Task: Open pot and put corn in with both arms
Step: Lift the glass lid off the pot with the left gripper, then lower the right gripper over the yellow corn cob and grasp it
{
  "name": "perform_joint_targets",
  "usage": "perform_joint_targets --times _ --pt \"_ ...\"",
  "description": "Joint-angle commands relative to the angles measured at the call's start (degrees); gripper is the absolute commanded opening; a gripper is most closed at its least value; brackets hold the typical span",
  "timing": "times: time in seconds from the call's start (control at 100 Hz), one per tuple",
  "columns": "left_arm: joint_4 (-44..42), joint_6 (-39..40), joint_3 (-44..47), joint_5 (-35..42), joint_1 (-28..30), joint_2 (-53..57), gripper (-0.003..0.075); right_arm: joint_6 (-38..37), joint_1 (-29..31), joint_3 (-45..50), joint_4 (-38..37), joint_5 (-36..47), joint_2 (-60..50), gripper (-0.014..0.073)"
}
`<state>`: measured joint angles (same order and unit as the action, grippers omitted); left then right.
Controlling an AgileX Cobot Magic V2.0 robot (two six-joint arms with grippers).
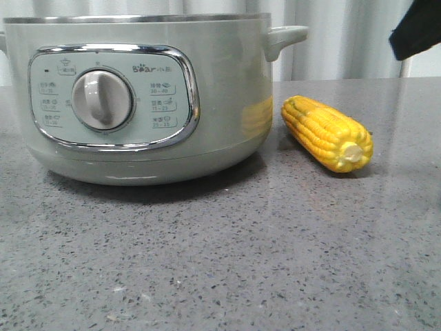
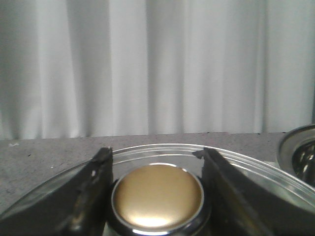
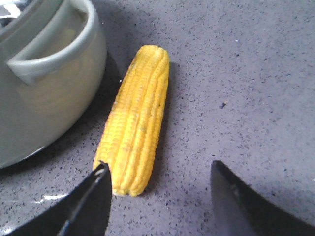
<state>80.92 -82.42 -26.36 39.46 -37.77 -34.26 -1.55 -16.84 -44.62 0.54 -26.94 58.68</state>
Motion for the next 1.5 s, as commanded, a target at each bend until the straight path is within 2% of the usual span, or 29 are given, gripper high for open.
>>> perform_joint_targets --times 0.0,0.12,0.31,0.49,0.7,1.05,1.41,1.49 --pt "-1.8 -2.0 -2.2 1.9 -0.2 0.3 -0.0020 0.2 -0.2 -2.4 -0.5 3.4 0.7 0.0364" --pt "3.3 -5.2 -1.7 4.2 -0.2 0.2 -0.0020 0.2 -0.2 -2.4 -0.5 3.7 1.1 0.0364" --pt "3.3 -5.3 0.9 0.7 -0.2 -1.3 -0.0020 0.2 -0.2 -2.4 -0.5 3.8 1.1 0.0364" --pt "1.6 -5.3 1.9 1.2 -0.2 -7.0 -0.0020 0.2 -0.2 -2.4 0.3 2.4 1.1 0.0364" --pt "-5.5 1.7 1.9 4.1 -0.2 -13.4 -0.0020 0.2 -0.2 -2.4 1.4 0.6 1.1 0.0364" --pt "-9.9 10.6 1.9 9.4 -0.1 -22.8 -0.0020 0.2 -0.2 -2.4 1.5 0.5 1.1 0.0364" --pt "-10.1 10.8 1.9 12.0 -0.1 -25.6 -0.0018 0.2 -0.2 -2.4 1.5 0.5 1.1 0.0364" --pt "-10.1 10.8 1.9 12.0 -0.1 -25.6 0.0029 0.2 -0.2 -2.4 1.5 0.5 1.1 0.0364"
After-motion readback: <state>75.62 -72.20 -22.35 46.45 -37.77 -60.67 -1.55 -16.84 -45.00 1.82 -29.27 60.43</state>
